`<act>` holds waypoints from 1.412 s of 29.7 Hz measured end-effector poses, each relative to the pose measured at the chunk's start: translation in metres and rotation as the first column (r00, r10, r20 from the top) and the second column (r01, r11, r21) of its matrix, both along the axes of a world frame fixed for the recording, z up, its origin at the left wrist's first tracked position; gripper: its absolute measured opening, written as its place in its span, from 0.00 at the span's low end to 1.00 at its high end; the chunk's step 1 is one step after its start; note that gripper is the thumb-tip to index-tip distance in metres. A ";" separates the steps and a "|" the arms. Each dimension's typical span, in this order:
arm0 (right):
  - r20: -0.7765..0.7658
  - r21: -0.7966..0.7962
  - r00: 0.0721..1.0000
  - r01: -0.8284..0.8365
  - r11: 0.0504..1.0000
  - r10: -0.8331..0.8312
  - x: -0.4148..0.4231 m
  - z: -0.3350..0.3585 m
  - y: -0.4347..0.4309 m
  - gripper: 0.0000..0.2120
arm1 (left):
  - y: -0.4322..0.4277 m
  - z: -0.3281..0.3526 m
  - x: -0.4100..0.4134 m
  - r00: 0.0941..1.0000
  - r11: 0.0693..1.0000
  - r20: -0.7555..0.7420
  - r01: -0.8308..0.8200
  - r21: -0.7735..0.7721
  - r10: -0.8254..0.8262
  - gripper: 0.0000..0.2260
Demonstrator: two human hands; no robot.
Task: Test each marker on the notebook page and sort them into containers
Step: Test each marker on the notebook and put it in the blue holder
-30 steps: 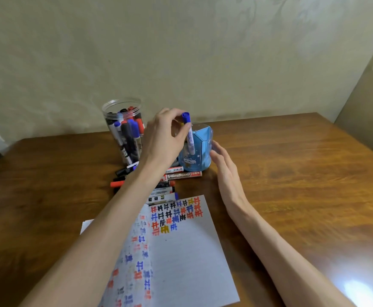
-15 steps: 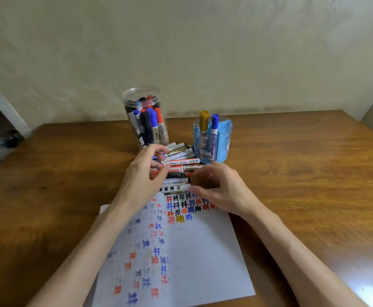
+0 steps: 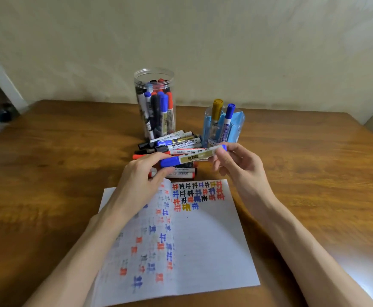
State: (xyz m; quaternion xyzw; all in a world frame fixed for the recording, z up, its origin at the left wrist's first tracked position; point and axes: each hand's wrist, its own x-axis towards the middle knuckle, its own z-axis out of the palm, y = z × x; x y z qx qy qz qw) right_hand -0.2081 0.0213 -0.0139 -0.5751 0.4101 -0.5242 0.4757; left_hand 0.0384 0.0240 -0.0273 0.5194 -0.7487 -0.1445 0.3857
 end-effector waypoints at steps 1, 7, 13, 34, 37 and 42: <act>0.001 0.033 0.999 -0.050 0.998 0.050 0.002 0.001 0.002 0.11 | 0.001 0.001 -0.001 0.999 0.999 -0.012 0.040 -0.002 -0.040 0.18; -0.112 -0.009 0.988 -0.103 0.995 0.102 0.025 -0.008 0.008 0.11 | 0.011 0.002 -0.011 0.978 0.978 0.024 0.205 0.037 -0.206 0.19; -0.106 -0.095 0.984 -0.152 0.984 0.142 0.029 -0.012 0.013 0.09 | 0.017 0.007 -0.006 0.964 0.946 -0.016 0.265 0.188 -0.267 0.14; -0.079 -0.091 0.997 -0.016 0.996 0.009 0.040 -0.009 0.022 0.14 | 0.023 0.014 -0.015 0.968 0.957 -0.002 0.250 0.146 -0.253 0.17; -0.088 -0.111 0.996 -0.025 0.994 0.016 0.036 -0.008 0.023 0.13 | 0.025 0.020 -0.014 0.942 0.900 -0.108 0.335 0.281 -0.317 0.13; -0.096 -0.124 0.995 -0.042 0.991 0.030 0.033 -0.003 0.027 0.13 | 0.029 0.033 -0.013 0.902 0.831 -0.236 0.426 0.358 -0.361 0.12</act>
